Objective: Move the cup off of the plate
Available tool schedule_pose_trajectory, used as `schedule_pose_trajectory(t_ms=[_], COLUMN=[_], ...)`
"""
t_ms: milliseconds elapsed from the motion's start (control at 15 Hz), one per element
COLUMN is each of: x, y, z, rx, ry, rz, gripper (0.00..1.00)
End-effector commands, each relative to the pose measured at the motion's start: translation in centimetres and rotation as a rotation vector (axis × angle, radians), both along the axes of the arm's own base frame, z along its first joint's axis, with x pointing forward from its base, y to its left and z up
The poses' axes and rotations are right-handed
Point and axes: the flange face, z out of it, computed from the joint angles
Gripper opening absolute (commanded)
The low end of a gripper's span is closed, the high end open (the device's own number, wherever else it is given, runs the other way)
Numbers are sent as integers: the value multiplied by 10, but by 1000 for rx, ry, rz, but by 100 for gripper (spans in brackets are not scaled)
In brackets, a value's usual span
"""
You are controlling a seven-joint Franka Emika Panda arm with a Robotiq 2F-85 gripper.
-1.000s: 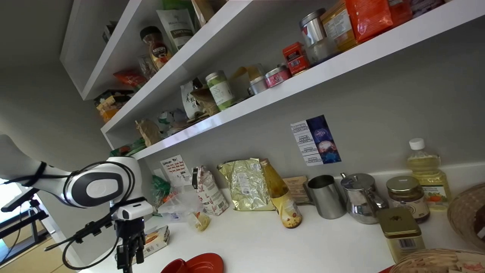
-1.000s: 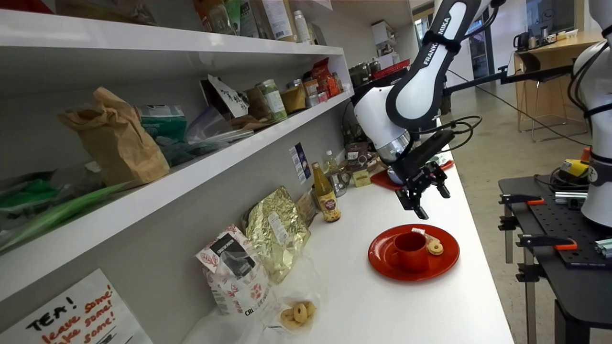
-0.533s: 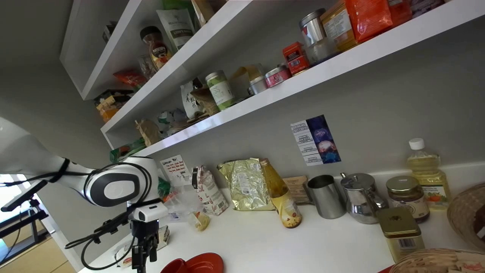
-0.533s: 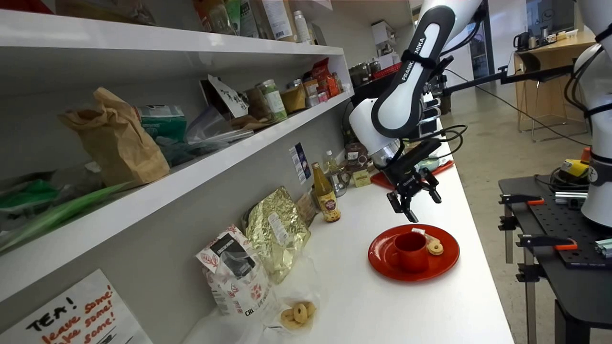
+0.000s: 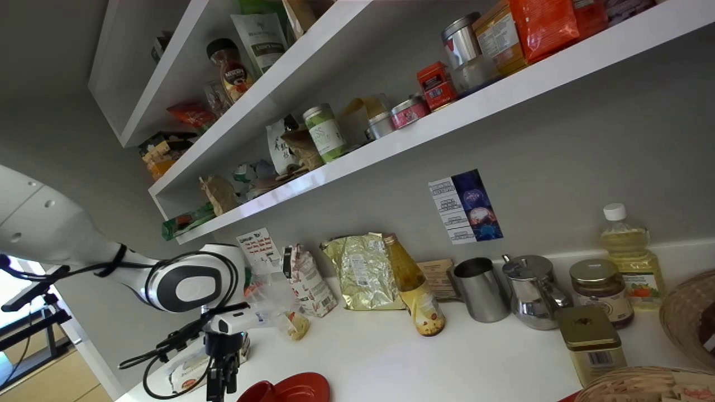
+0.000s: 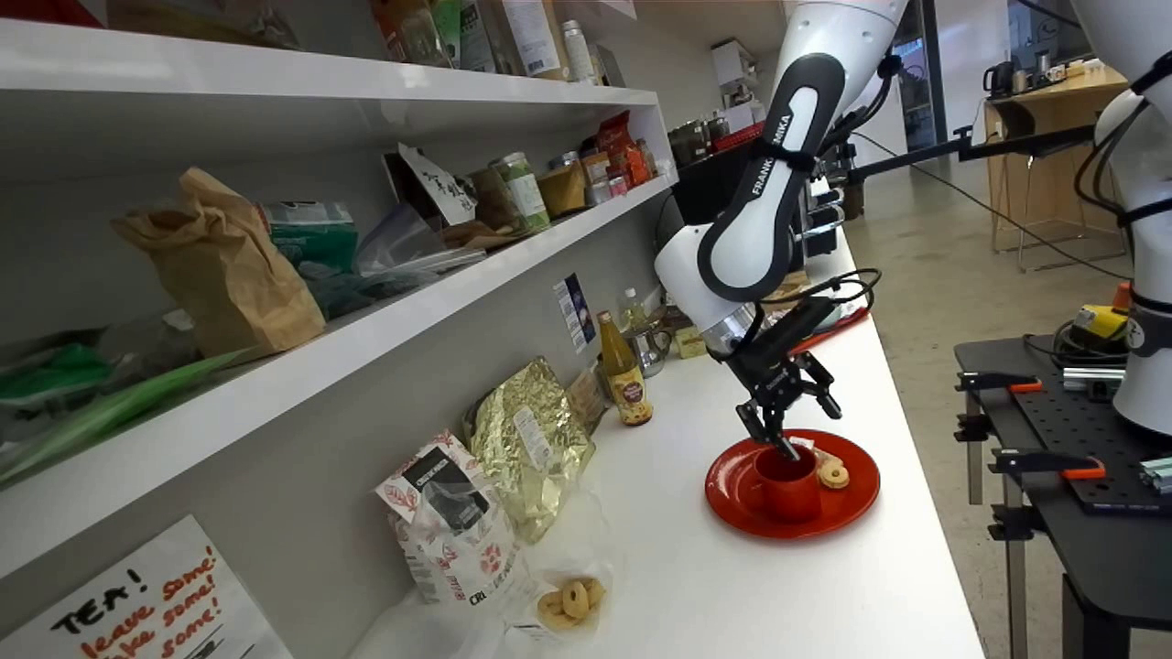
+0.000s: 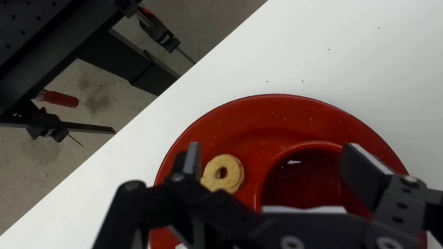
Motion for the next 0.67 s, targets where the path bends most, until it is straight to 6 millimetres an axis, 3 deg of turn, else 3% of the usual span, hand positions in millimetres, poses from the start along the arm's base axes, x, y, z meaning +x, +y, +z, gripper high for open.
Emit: schedule_pose_trajectory(t_ms=[0,600], x=[13,24], y=[0,-16], z=[-17,-39], rx=[12,-2], ry=[22,55], rz=[4,-22], gripper=[100,99])
